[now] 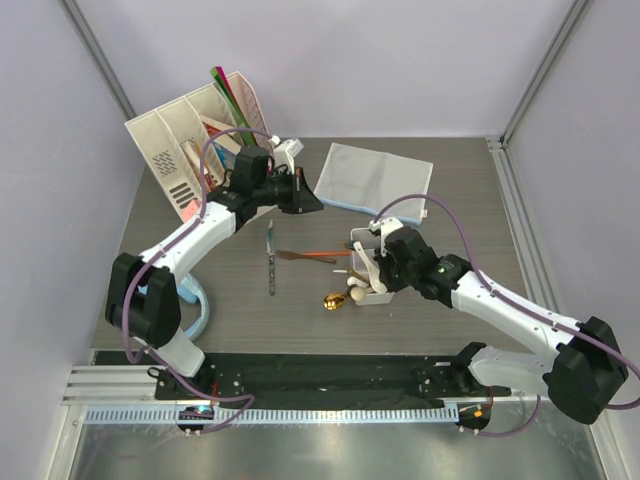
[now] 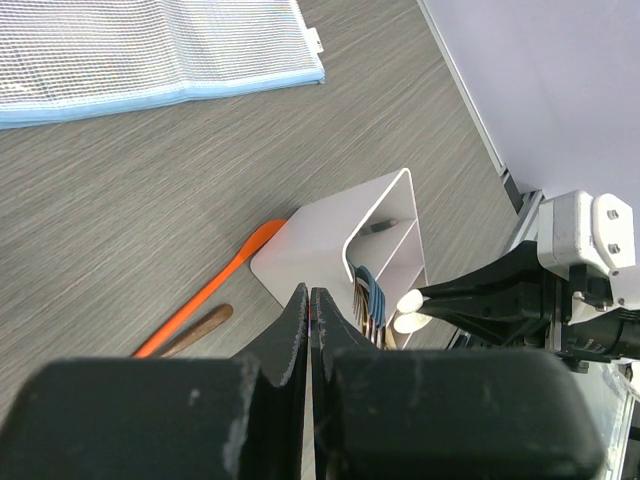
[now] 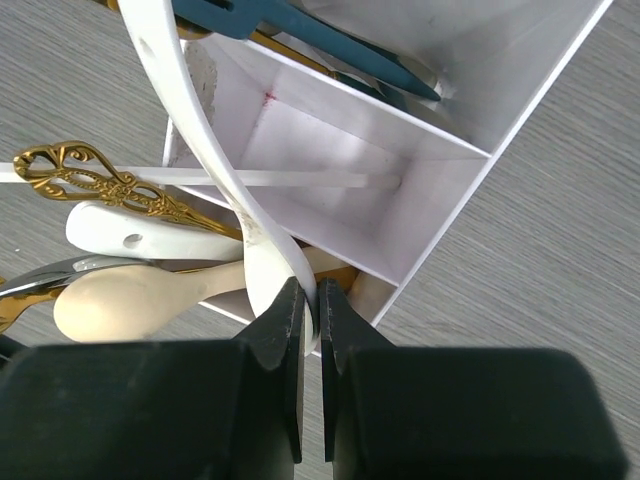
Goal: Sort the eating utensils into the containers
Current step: Place the spoon in the storage box, then pick up the fork at the center of the board.
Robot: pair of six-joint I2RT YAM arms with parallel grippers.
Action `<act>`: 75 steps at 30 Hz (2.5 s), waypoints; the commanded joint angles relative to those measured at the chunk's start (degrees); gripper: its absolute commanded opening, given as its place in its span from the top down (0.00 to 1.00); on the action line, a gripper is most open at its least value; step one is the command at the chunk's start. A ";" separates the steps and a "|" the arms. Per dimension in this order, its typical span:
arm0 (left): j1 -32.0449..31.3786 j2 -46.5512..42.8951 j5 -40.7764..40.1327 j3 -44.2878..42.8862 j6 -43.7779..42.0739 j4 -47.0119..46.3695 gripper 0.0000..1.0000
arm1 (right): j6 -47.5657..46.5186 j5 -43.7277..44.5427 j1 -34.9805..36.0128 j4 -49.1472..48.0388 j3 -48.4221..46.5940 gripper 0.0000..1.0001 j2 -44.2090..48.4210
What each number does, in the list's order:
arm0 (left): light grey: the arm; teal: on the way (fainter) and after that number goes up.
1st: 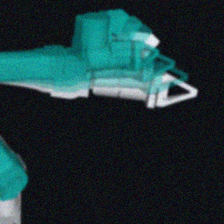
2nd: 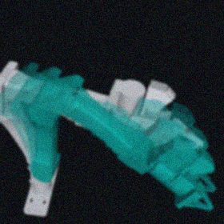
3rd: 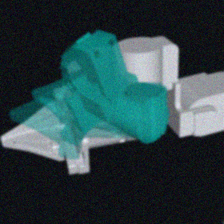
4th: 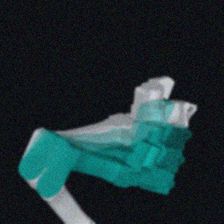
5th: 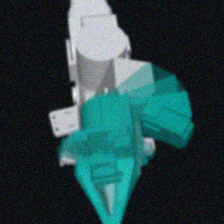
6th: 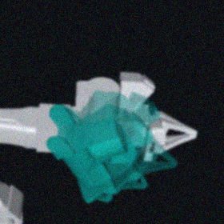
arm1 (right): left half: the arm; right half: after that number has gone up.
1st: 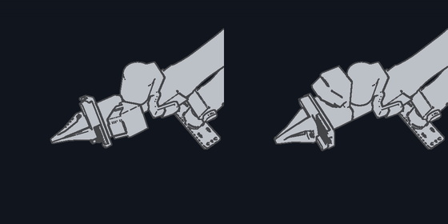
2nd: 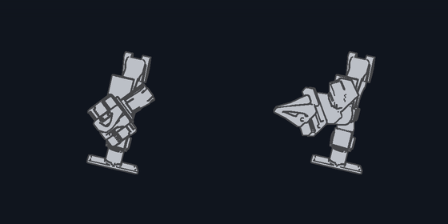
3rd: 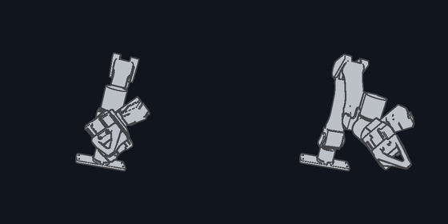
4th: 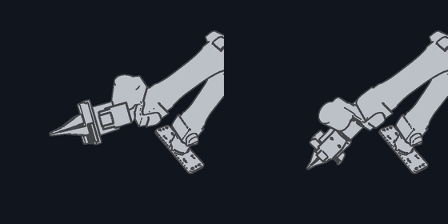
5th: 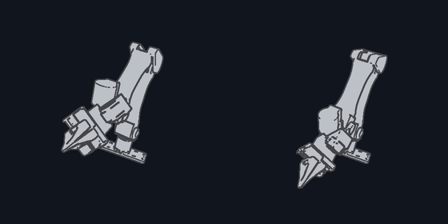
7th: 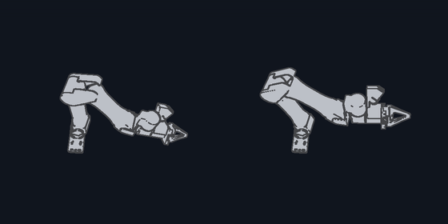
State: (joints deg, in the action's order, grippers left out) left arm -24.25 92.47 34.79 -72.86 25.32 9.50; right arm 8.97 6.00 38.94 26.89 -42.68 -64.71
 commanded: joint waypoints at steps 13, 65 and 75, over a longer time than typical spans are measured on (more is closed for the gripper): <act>-0.71 0.61 1.43 -0.44 0.08 -2.20 1.00 | -3.61 16.06 2.72 -7.21 0.14 0.92 -1.12; -3.34 8.26 -24.59 -7.46 16.60 34.44 0.60 | 2.10 26.08 -11.25 4.56 -50.48 0.26 -21.15; -5.10 15.46 -19.66 -3.69 29.17 24.43 0.58 | 2.45 22.57 -15.82 8.35 -50.05 0.26 -20.46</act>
State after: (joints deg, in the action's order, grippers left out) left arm -27.81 105.93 14.28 -77.58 48.36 37.30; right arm 10.35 31.03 25.50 34.00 -91.74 -86.39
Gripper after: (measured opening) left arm 0.424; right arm 0.737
